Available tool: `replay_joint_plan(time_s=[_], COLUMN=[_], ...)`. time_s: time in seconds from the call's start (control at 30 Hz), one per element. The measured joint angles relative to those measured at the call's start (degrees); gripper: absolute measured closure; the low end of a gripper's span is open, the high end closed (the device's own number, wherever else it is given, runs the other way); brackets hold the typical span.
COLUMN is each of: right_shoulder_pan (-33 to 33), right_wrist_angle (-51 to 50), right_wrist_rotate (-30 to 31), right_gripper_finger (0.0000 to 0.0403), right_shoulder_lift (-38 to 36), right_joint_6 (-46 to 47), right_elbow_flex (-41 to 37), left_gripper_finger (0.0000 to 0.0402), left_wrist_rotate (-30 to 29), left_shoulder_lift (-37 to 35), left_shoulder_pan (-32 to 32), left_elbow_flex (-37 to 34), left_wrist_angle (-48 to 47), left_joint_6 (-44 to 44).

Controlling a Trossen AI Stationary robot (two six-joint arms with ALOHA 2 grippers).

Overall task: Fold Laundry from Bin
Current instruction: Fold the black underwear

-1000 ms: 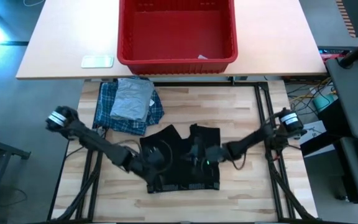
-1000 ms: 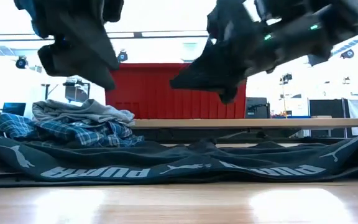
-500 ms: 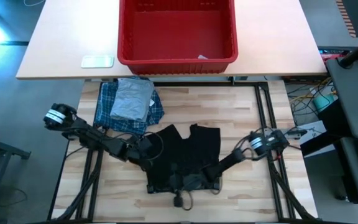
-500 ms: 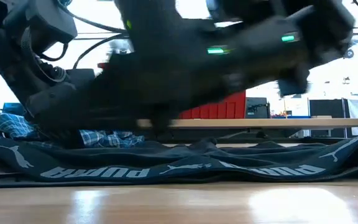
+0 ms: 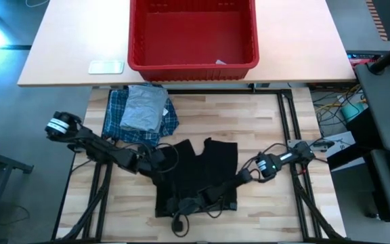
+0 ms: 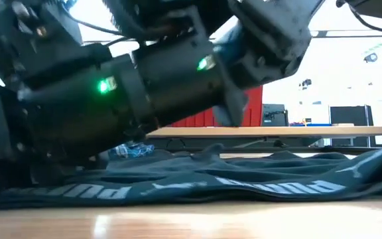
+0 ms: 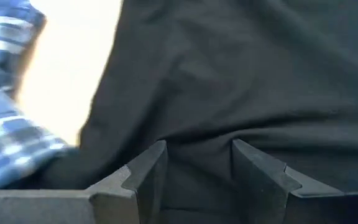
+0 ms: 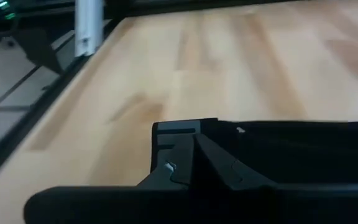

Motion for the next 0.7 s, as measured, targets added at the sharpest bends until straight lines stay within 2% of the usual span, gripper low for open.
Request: replay_joint_plan(time_s=[0.13, 0.3, 0.43, 0.6, 0.7], right_shoulder_pan=[2.09, 2.62, 2.33, 2.26, 2.05], right_wrist_angle=[-3.50, -4.94, -7.45, -10.60, -13.90], right_wrist_rotate=[-0.30, -0.99, -1.47, -0.55, 2.83], right_gripper_finger=[0.0394, 0.0394, 0.0394, 0.0394, 0.0394], right_shoulder_lift=[-1.20, -2.52, -4.94, -10.65, -14.97], right_joint_6=[1.09, 1.61, 0.14, -4.59, -3.97], right_elbow_flex=[-0.15, -0.15, -0.40, -0.98, -3.68], left_gripper_finger=[0.0238, 0.0238, 0.0238, 0.0238, 0.0238], left_wrist_rotate=[-1.81, -0.46, 3.96, 5.80, 7.58], left_shoulder_lift=[-1.03, -3.92, -9.26, -17.63, -21.57], left_shoulder_pan=[0.72, 0.87, 0.72, 0.14, -0.84], left_elbow_flex=[-0.75, -1.30, -1.06, 3.43, 6.16], left_wrist_angle=[-2.18, -3.99, -6.75, -16.53, -21.90], left_joint_6=[2.06, 2.88, 3.15, 7.50, 7.82])
